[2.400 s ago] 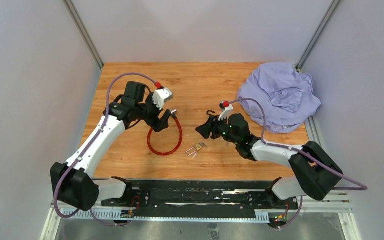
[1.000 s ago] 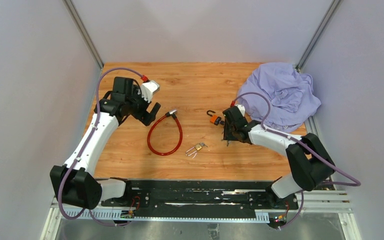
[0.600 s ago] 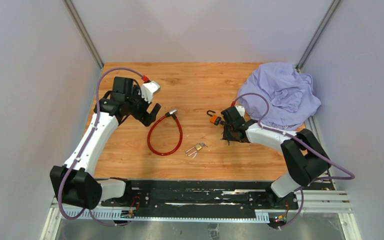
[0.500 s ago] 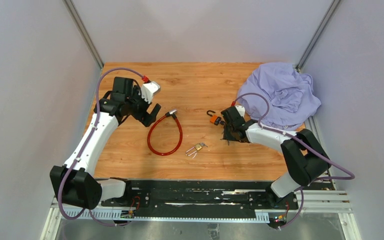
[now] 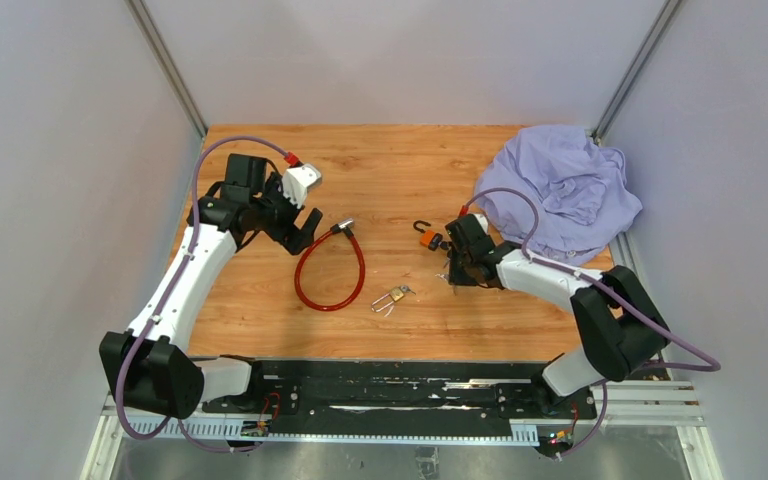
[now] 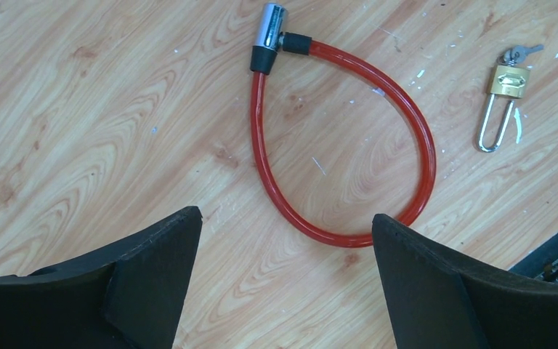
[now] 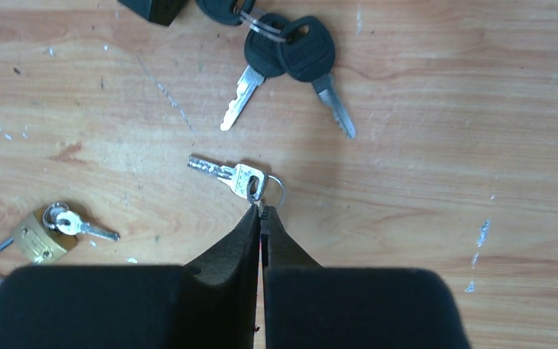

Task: Unlock with the key
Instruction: Pick up the key from the center of the board.

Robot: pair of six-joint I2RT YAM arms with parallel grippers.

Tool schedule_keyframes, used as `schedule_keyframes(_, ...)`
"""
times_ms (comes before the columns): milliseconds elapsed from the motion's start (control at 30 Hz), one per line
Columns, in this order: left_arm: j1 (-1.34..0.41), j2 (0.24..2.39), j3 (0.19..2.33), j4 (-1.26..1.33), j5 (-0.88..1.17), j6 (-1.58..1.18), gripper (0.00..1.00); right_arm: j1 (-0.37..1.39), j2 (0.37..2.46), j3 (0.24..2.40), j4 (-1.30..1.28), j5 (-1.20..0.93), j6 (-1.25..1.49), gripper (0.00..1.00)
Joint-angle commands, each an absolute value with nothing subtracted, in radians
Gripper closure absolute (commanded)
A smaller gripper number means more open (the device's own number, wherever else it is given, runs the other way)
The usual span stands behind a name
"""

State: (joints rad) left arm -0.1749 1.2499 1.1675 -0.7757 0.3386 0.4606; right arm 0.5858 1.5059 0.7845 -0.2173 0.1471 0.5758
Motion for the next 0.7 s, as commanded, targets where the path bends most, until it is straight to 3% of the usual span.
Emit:
schedule_keyframes(0, -0.167, 1.246, 1.2, -0.805, 0.388, 0.472, 0.05, 0.582, 1.474, 0.758, -0.287, 0.062, 0.54, 0.99)
schedule_keyframes(433, -0.167, 1.276, 1.209, -0.846, 0.479, 0.467, 0.07, 0.584, 1.391, 0.766, -0.332, -0.09, 0.513, 0.99)
schedule_keyframes(567, -0.167, 1.284, 1.179, -0.878, 0.629, 0.484, 0.08, 0.587, 1.363, 0.796, -0.342, -0.179, 0.51, 0.99)
schedule_keyframes(667, -0.168, 1.277, 1.132, -0.883, 0.796, 0.541, 0.16, 0.601, 1.337, 0.85, -0.374, -0.242, 0.524, 0.99)
